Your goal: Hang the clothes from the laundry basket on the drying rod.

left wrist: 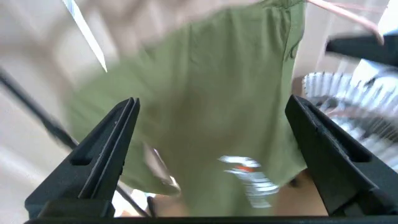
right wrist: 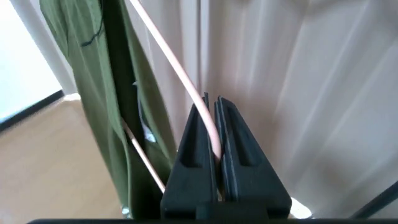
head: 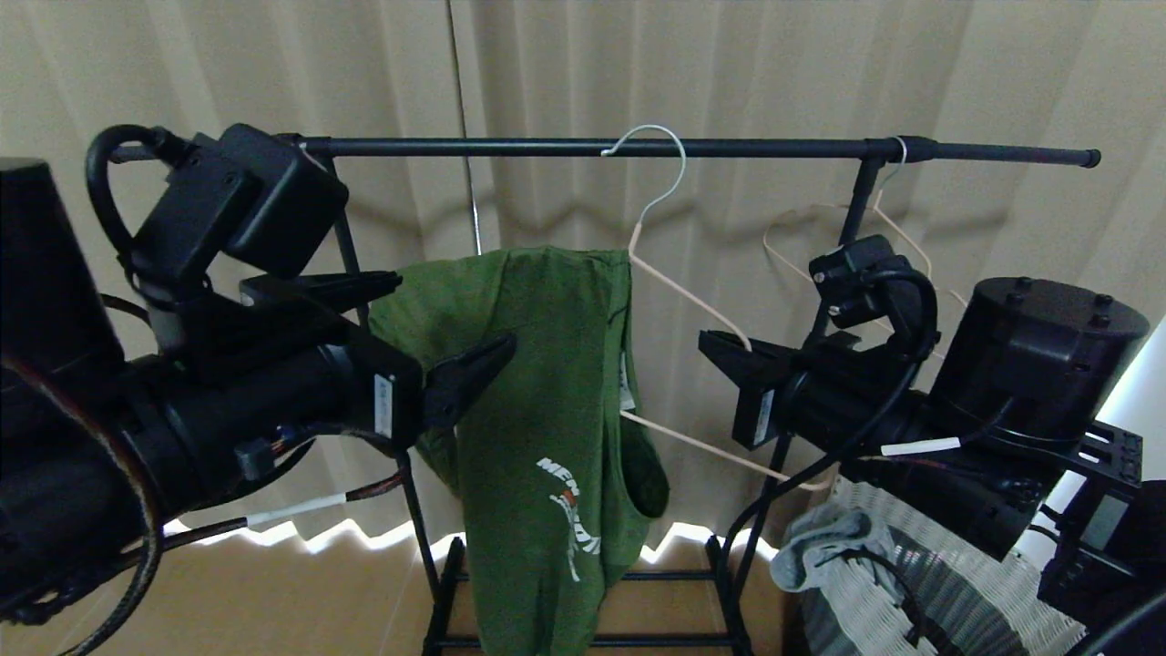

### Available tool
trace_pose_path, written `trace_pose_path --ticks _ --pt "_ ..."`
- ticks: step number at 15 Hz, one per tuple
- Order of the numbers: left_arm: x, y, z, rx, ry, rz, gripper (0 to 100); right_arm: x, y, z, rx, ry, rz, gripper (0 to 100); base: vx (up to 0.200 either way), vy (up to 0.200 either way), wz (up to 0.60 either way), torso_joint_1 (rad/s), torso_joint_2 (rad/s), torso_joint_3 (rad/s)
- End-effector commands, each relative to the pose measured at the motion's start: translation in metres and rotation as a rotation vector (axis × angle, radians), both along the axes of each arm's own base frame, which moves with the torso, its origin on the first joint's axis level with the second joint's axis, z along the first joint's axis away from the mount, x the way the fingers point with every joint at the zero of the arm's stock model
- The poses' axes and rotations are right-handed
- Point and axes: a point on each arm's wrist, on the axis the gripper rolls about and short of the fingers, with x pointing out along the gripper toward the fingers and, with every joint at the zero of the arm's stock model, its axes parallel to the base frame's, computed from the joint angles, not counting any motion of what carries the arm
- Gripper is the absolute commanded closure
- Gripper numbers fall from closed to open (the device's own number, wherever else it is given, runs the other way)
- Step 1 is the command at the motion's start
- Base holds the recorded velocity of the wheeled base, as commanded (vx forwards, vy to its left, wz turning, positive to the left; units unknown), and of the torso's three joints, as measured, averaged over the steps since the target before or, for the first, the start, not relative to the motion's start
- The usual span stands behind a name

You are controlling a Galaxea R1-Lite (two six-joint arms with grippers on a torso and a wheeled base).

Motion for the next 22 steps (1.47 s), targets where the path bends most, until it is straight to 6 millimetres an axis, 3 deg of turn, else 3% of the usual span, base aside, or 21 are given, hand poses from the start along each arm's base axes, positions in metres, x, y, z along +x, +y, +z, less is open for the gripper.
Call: trace_pose_path --ticks 1,4,8,13,22 --pt "-0.003 0.025 -0.013 0.088 -0.074 -0.058 0 0.000 -0.007 -0.007 -0.014 0.006 -0.003 100 0.000 0.000 0.00 0.000 0.00 0.000" --pt "-0.003 0.030 -0.018 0.226 -0.170 -0.195 0 -0.002 -0.008 -0.012 -0.047 0.007 0.046 100 0.000 0.000 0.00 0.000 0.00 0.000" --pt "0.007 0.024 -0.022 0.320 -0.206 -0.223 0 -0.007 -0.006 -0.016 -0.075 -0.007 0.089 100 0.000 0.000 0.00 0.000 0.00 0.000" --pt "0.028 0.027 -0.037 0.363 -0.144 -0.178 0 -0.021 -0.007 -0.023 -0.086 -0.085 0.145 100 0.000 0.000 0.00 0.000 0.00 0.000" --pt "0.036 0.024 -0.028 0.349 -0.176 -0.167 0 -0.027 -0.004 -0.021 -0.082 -0.110 0.213 100 0.000 0.000 0.00 0.000 0.00 0.000"
